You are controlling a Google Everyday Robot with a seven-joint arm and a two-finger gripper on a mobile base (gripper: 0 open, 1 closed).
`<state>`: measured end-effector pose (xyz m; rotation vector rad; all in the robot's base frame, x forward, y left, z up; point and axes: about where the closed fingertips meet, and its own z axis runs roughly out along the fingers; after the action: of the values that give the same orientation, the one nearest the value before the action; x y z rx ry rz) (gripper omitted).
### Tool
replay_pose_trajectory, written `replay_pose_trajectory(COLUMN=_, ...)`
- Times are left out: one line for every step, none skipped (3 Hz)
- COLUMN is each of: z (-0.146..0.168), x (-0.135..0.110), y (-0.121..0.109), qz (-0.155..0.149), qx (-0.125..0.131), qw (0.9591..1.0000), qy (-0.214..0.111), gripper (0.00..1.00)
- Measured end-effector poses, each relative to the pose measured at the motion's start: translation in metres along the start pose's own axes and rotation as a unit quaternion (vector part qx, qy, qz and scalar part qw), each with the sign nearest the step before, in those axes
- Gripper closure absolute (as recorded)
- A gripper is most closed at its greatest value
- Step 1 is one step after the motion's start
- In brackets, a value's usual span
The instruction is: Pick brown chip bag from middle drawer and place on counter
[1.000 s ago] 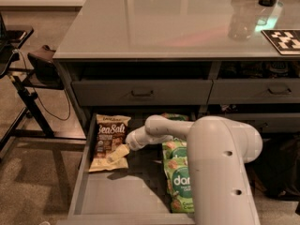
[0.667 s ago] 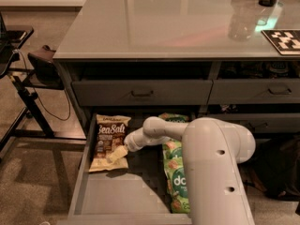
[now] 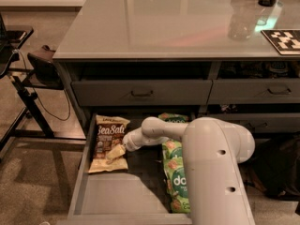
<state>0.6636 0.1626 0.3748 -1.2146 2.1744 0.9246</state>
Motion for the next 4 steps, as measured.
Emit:
replay_pose_trajectory(z=0.0, x=0.0, y=0.0, qz=0.0, qx=0.0, qw=1.0, qy=0.0, gripper=0.42)
replay_pose_trajectory(z=0.0, x=0.0, y=0.0, qz=0.0, qx=0.0, qw=1.0, qy=0.0, gripper=0.66)
replay_pose_trajectory(z=-0.013, x=-0.003, y=0.006, qz=-0.002, qx=0.006, qw=1.0, qy=-0.006, gripper=0.89)
replay_pose_trajectory(z=-0.052, x=-0.014, y=0.02, qz=-0.005, qx=0.02, qw=0.9996, qy=-0.021, gripper=1.0)
